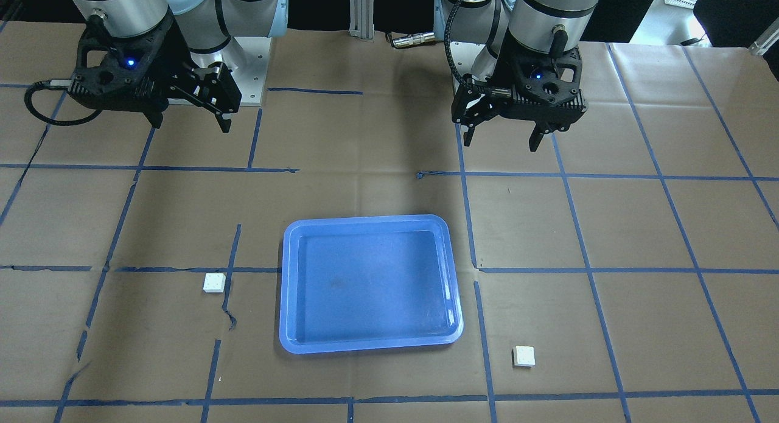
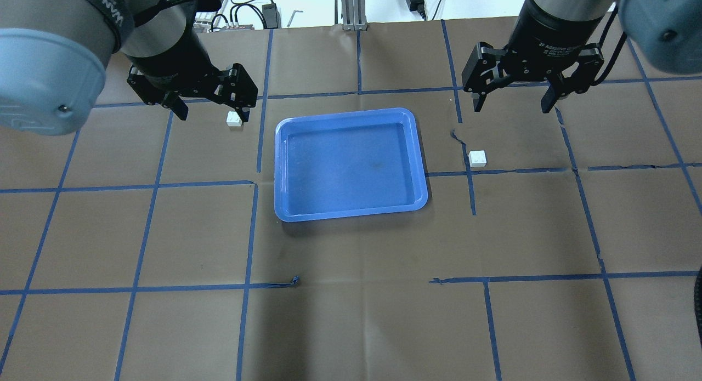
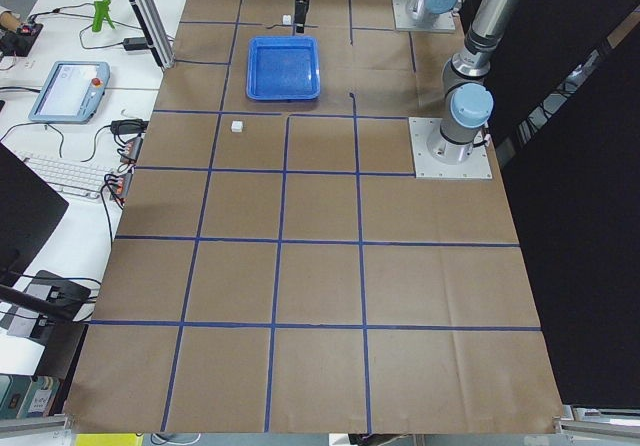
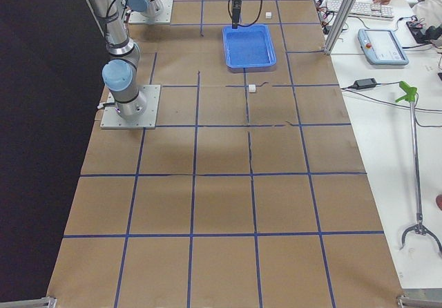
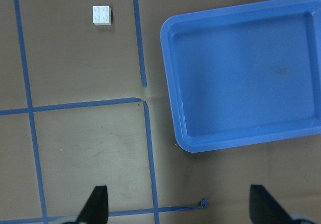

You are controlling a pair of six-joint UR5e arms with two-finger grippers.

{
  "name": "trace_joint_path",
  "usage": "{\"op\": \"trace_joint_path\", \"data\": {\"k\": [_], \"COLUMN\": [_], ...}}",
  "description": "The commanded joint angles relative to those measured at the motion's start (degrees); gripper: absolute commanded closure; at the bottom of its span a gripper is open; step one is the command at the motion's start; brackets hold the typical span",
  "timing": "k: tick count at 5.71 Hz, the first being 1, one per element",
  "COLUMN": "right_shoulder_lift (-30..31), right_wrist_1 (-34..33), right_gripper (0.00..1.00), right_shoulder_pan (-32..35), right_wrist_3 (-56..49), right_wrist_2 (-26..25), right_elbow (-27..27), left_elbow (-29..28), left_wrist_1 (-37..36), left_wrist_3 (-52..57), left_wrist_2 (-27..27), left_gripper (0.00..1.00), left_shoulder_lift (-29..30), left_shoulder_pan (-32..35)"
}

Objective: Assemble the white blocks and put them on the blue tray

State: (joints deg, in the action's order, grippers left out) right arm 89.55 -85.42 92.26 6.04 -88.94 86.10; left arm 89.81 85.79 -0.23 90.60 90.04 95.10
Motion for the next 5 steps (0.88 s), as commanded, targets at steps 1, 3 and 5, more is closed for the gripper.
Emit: {"op": "trace_joint_path", "data": {"k": [1,3,5], "right_shoulder_lift": [-0.1,-0.1,-0.4], "right_wrist_1": [0.1,-0.9,-1.0], "right_gripper": [0.00,0.00,0.00], "right_shoulder_pan": [0.0,0.0,-0.4], "right_wrist_3": [-0.2,-0.7,-22.5], "right_wrist_2": [0.6,0.8,0.4], "right_elbow": [0.1,-0.4,0.1], "left_elbow": [0.1,0.1,0.3], "left_wrist_1": [0.3,0.3,1.9], "left_wrist_3": [0.0,0.0,0.1], "left_wrist_2": [0.1,0.4,0.5], "left_gripper": [0.01,0.01,0.01], "left_shoulder_lift": [-0.6,-0.7,-2.9], "left_shoulder_pan": [0.0,0.0,-0.5]}}
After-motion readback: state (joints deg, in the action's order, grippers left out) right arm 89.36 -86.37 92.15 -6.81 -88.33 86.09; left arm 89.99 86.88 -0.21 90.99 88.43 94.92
